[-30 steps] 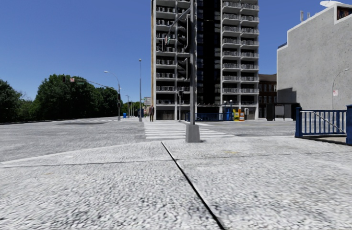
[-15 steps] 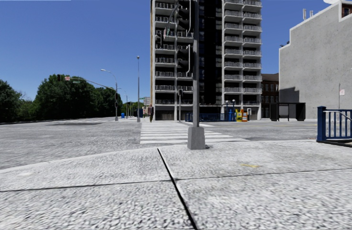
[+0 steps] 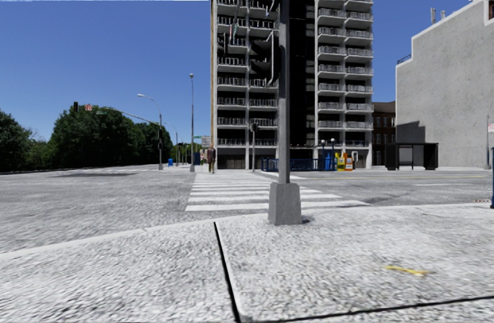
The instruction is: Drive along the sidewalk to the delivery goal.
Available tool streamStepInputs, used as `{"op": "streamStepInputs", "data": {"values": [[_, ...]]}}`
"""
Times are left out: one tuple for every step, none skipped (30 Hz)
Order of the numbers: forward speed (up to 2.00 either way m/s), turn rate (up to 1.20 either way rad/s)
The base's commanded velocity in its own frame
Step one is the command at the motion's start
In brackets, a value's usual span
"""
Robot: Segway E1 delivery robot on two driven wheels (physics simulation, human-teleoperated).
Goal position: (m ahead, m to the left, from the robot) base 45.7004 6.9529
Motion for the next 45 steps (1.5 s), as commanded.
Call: {"op": "streamStepInputs", "data": {"values": [[2.0, 0.23], [2.0, 0.23], [2.0, 0.23], [2.0, 0.24], [2.0, 0.27], [2.0, 0.27], [2.0, 0.29], [2.0, 0.33], [2.0, 0.34], [2.0, 0.34], [2.0, 0.34], [2.0, 0.34], [2.0, 0.34], [2.0, 0.34], [2.0, 0.34], [2.0, 0.34], [2.0, 0.34], [2.0, 0.34], [2.0, 0.34], [2.0, 0.34], [2.0, 0.34], [2.0, 0.34], [2.0, 0.19], [2.0, 0.07], [2.0, 0.04], [2.0, 0.04], [2.0, 0.03], [2.0, 0.03], [2.0, 0.01], [2.0, 0.01], [2.0, 0.0], [2.0, 0.0], [2.0, 0.0], [2.0, 0.0], [2.0, 0.0], [2.0, 0.0], [2.0, 0.0], [2.0, 0.0], [2.0, 0.0], [2.0, 0.0], [2.0, 0.0], [2.0, 0.0], [2.0, 0.0], [2.0, 0.0], [2.0, 0.0]]}}
